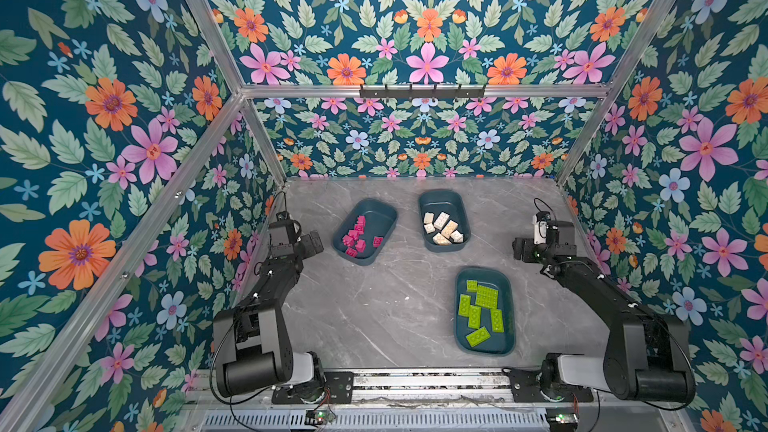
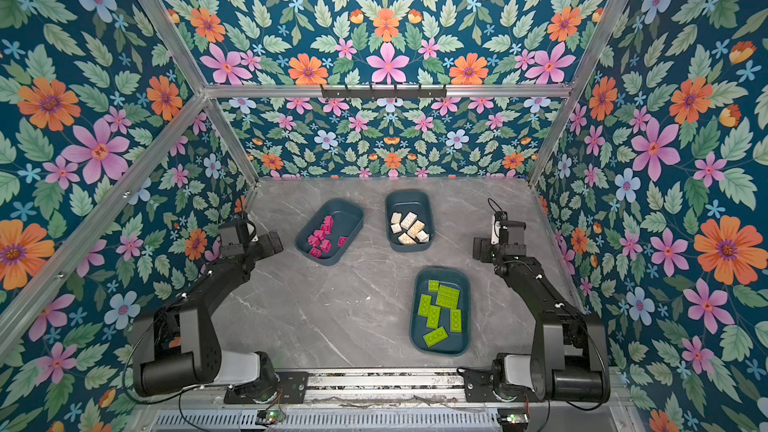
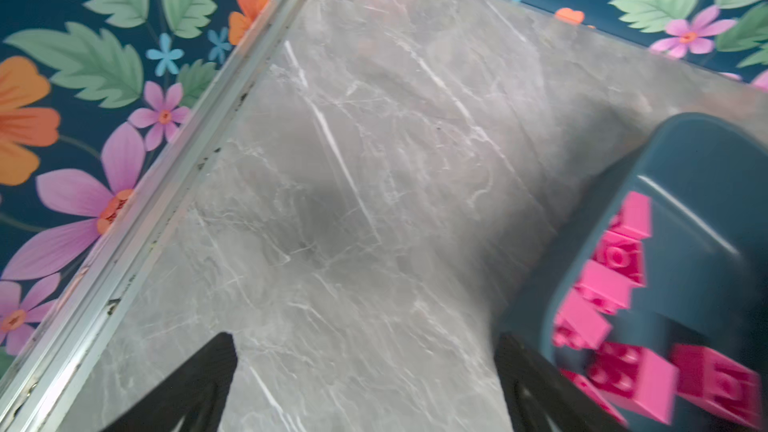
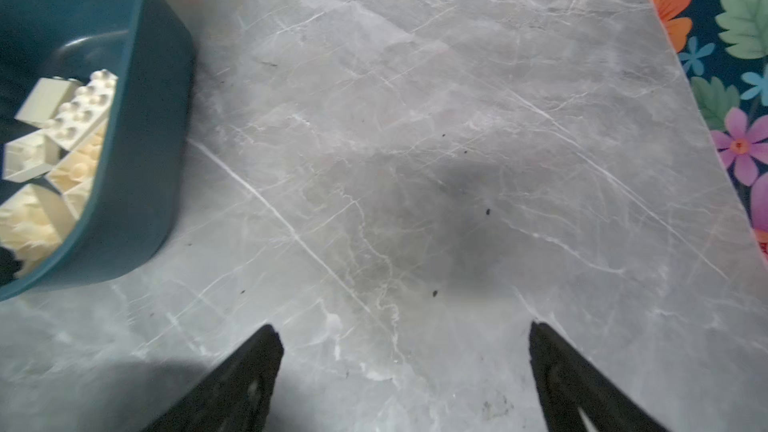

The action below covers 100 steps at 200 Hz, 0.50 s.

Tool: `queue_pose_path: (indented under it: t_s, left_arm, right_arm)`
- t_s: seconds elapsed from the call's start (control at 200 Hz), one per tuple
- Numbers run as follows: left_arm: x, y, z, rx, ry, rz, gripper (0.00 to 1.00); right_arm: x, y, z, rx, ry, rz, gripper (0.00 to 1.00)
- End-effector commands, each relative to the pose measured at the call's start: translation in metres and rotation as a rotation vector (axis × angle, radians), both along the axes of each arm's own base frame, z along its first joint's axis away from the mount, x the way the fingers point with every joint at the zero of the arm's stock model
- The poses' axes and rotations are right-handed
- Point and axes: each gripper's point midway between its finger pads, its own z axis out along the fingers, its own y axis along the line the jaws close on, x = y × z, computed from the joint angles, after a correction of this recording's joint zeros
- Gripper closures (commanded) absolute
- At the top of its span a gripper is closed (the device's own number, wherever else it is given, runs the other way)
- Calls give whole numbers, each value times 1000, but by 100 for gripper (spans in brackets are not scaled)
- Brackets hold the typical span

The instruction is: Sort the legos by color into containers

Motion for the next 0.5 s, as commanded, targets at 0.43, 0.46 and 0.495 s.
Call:
queue_pose_path:
  t_s: [0.43, 0.46, 0.495]
  left_arm:
    - [-3, 5, -1, 100, -304, 47, 0]
    - [-3, 3, -1, 107, -303, 40, 0]
    - [-2, 2, -1, 126, -296, 40, 0]
  right_arm:
    - [9, 8, -1, 57, -346, 33, 1]
    - [9, 8, -2, 57, -349, 30, 1]
    - [8, 8, -3, 57, -355, 30, 1]
